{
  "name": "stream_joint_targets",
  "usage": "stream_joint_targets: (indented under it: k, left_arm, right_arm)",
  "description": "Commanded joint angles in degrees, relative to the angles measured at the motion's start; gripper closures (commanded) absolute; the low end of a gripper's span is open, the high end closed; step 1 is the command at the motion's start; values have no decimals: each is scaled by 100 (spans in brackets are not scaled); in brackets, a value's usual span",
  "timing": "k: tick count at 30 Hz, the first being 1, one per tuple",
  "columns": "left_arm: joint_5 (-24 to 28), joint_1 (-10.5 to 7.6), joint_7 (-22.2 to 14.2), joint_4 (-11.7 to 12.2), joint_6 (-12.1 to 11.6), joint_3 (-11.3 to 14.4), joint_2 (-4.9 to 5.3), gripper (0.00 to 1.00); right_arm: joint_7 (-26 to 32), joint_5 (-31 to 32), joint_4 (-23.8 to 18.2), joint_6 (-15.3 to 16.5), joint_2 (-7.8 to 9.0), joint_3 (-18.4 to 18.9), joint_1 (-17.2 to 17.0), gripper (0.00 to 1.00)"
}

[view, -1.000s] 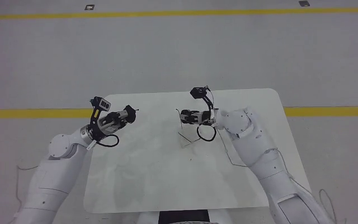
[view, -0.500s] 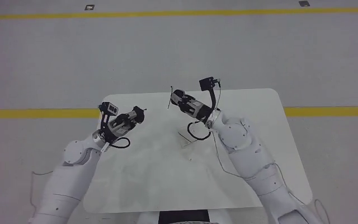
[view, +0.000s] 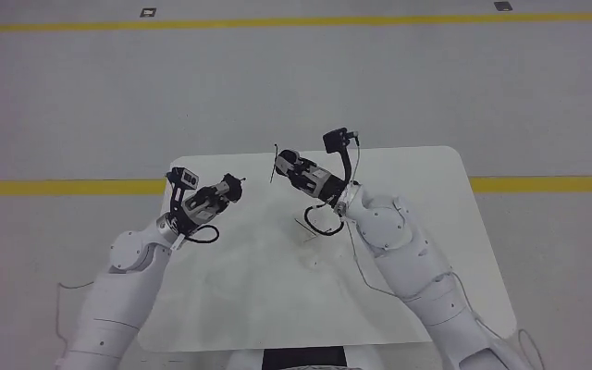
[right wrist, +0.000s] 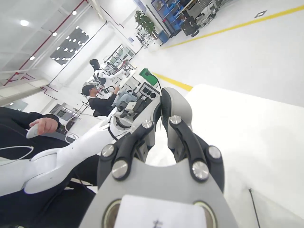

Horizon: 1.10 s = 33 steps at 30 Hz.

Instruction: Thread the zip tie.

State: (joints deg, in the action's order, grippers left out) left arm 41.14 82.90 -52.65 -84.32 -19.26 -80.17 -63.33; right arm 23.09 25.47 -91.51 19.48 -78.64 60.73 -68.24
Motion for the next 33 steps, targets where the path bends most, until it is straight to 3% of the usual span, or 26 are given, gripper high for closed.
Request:
stream_joint_targets:
  k: [1, 6, 15, 33]
  left_arm:
    - [45, 63, 49, -59, -22, 82, -29, 100]
    - [-51, 148, 121, -199, -22, 73, -175, 100]
    - [-565, 58, -20, -121, -22, -201, -625, 100]
    - [-573, 57, -29, -113, -22, -215, -641, 100]
  right_arm:
    - [-348, 145, -138, 0, -10, -107, -30, 100]
    - [-1033, 402, -144, 0, -32, -429, -50, 100]
    - [-2083, 913, 151, 0, -4, -659, 47, 100]
    - [-2083, 913, 151, 0, -4, -659, 47, 100]
